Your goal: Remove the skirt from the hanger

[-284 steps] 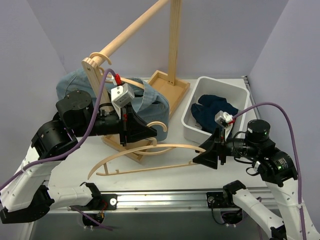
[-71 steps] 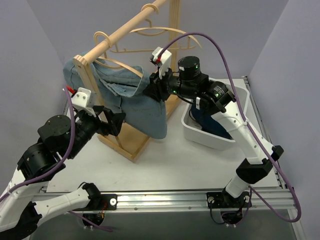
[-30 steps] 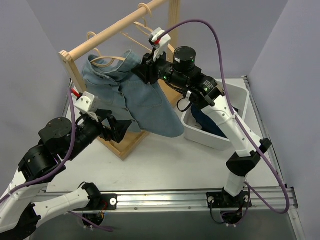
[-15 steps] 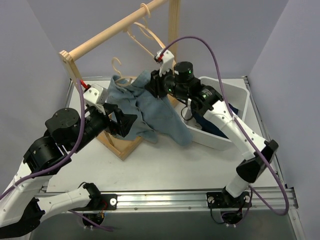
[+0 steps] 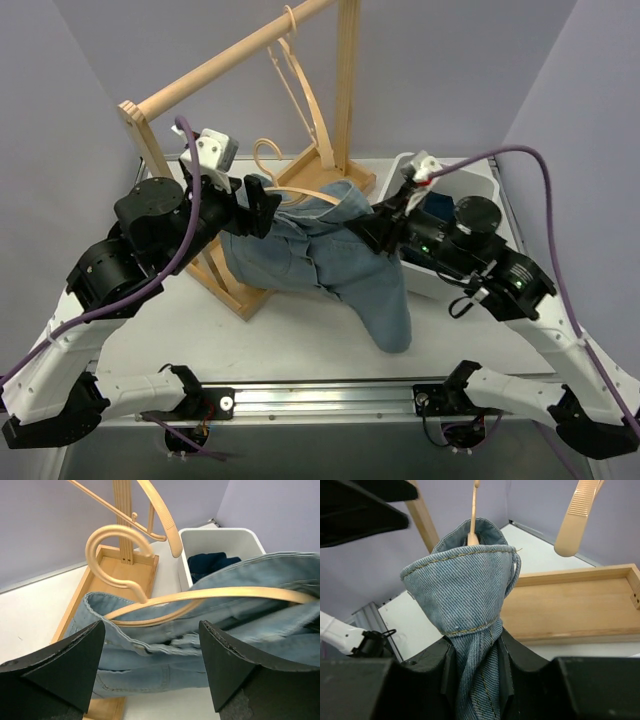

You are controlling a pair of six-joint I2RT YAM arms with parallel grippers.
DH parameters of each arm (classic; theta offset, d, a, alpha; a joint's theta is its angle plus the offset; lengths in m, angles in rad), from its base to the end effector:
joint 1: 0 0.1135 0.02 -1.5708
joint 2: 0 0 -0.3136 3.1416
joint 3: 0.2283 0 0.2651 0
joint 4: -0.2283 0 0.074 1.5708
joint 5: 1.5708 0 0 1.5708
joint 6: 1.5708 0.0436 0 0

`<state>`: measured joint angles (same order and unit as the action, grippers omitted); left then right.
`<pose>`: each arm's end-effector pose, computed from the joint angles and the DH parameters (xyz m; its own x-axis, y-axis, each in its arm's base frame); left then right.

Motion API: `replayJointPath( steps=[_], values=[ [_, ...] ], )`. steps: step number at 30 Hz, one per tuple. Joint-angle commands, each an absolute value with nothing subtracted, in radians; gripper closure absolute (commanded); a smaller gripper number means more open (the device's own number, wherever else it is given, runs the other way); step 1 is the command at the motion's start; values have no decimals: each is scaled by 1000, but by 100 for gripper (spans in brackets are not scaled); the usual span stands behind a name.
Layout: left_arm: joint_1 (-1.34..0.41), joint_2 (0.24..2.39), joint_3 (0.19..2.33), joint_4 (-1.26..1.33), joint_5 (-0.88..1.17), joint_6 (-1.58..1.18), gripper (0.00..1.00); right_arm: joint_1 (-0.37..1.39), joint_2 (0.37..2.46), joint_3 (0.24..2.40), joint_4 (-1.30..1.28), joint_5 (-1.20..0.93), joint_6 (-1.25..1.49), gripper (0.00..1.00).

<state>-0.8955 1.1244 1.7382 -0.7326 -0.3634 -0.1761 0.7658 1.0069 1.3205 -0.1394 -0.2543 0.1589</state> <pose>0.1215 -0.1270 0.5805 -0.1621 -0.0595 -0.9850 0.4881 0.8627 -0.1325 0.1322 0.1423 0.5354 -0.0110 0.2018 -0.9794 -0.8585 0.5003 0.1128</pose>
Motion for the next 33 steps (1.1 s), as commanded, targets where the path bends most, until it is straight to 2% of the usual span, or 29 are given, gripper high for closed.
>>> replayJointPath(
  steps=[1,2,5,14,22,33],
  values=[
    [-893,1143,1787,-750,-374,-189,17,770,940,1304,-41,-307,190,100],
    [-893,1144,1793,-750,-371,-189,23,772,919,1299,-49,-313,196,100],
    [-891,1154,1816,-764,-368,-195,27,772,869,1264,-57,-310,209,100],
    [-890,1158,1812,-752,-328,-253,27,772,773,1198,-60,-337,233,100],
    [-890,1149,1790,-750,-310,-267,32,772,730,1221,-60,-354,244,100],
    [-881,1177,1786,-712,-278,-273,31,772,692,1203,-48,-437,273,100]
  ],
)
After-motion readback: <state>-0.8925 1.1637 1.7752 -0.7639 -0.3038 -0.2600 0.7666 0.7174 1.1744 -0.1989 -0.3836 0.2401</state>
